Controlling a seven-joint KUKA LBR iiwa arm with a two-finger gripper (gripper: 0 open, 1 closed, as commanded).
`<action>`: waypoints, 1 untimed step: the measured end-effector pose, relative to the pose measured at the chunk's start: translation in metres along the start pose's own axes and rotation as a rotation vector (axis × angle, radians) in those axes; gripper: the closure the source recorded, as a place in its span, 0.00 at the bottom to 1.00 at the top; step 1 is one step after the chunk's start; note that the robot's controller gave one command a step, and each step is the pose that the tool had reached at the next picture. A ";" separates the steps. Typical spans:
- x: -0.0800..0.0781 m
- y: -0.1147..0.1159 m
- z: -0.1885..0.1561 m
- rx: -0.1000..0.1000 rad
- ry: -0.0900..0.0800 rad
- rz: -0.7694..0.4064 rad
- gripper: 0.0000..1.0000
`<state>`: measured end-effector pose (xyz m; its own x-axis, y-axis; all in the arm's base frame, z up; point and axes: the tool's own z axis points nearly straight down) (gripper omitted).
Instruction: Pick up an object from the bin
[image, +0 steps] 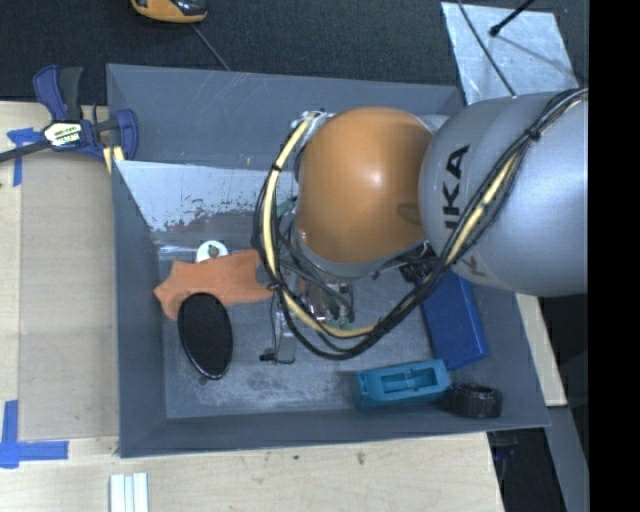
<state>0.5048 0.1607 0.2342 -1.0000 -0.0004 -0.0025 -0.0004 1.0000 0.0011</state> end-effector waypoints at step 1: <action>-0.048 -0.010 0.043 -0.004 -0.012 -0.009 0.00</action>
Offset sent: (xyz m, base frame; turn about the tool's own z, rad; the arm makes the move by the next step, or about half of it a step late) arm 0.0562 -0.0106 -0.0933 -0.0525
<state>0.5530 0.1511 0.1910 -0.9998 -0.0093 -0.0148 -0.0094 0.9999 0.0047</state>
